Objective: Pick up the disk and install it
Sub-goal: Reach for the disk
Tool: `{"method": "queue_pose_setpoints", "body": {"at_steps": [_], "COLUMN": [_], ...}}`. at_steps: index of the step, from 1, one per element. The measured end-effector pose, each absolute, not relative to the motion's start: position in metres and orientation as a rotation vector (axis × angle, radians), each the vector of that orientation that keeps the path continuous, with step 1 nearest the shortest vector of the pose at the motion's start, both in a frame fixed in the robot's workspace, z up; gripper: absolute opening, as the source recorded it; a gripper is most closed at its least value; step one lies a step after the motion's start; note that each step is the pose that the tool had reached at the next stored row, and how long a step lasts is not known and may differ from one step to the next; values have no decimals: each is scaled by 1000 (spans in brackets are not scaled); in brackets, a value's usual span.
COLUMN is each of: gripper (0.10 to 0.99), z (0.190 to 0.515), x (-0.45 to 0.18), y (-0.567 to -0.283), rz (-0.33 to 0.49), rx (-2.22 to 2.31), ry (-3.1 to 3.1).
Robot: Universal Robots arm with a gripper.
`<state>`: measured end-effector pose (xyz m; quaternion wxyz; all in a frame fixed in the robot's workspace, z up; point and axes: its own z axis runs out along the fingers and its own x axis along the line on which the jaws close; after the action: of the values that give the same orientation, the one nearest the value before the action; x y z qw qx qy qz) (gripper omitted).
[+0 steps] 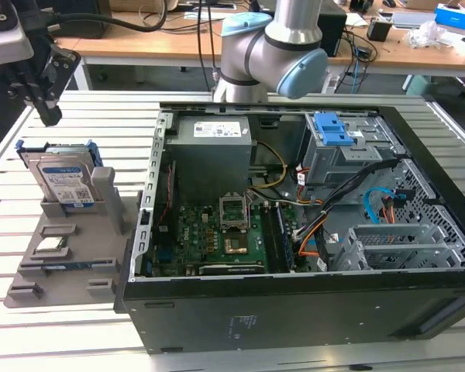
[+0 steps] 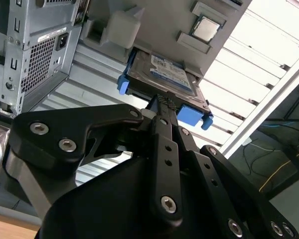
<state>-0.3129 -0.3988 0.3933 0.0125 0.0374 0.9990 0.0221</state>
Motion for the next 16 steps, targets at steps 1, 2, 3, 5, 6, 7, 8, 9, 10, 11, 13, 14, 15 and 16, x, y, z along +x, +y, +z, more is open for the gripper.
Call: {"method": "queue_pose_setpoints", "body": {"at_steps": [1,2,3,5,6,7,8,9,10,11,13,14,15,16], "gripper": [106,106,106,106,106,106,106,106,106,106,106,106,106,106], "z": [393,393,393,393,393,393,393,393,393,393,393,393,393,393], "x": [-317,-319,-321,-325,-326,-327,-329,-331,-334,-336,-342,-344,-347,-350], "y": [-399,-399,-399,-399,-399,-399,-399,-399,-399,-399,-399,-399,-399,-399], "rz": [69,69,69,69,69,69,69,69,69,69,69,69,69,69], "rx": [117,116,117,117,117,117,117,117,117,117,117,117,116,117], "ry": [3114,3114,3114,3114,3114,3114,3114,3114,3114,3114,3114,3114,3114,3114]}}
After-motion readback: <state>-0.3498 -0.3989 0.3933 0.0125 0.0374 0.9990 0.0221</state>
